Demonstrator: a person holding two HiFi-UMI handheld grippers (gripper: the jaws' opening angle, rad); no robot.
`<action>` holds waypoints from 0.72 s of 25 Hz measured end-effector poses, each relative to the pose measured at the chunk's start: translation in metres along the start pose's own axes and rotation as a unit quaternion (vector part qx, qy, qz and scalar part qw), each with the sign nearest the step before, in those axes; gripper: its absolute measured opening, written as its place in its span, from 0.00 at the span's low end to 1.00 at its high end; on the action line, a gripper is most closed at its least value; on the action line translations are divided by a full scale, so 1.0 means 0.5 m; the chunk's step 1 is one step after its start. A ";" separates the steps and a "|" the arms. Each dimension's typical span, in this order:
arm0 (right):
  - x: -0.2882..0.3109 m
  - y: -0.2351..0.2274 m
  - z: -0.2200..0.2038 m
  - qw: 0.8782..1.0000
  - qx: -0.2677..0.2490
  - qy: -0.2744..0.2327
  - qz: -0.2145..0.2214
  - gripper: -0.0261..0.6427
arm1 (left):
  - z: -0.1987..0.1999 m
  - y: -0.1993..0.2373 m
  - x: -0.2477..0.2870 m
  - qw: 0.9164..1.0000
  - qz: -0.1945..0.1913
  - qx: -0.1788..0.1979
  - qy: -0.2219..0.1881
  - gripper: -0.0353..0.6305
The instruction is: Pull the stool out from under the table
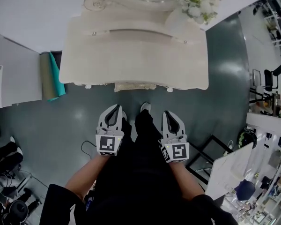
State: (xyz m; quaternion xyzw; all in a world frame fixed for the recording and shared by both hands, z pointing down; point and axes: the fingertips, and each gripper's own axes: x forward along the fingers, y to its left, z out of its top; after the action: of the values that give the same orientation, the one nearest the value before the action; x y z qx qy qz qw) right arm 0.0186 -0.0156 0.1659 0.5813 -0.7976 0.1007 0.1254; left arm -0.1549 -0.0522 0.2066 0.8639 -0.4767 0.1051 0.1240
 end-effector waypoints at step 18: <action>0.117 -0.107 -0.013 0.995 -0.005 -0.007 0.103 0.07 | 0.032 -0.046 0.114 0.996 0.088 0.013 -0.002 0.07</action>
State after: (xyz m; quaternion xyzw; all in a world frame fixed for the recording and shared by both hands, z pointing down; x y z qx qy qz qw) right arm 0.0529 -0.0824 0.1915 0.4958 -0.8547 0.1056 0.1119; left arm -0.1045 -0.0906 0.2059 0.8205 -0.5496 0.1194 0.1023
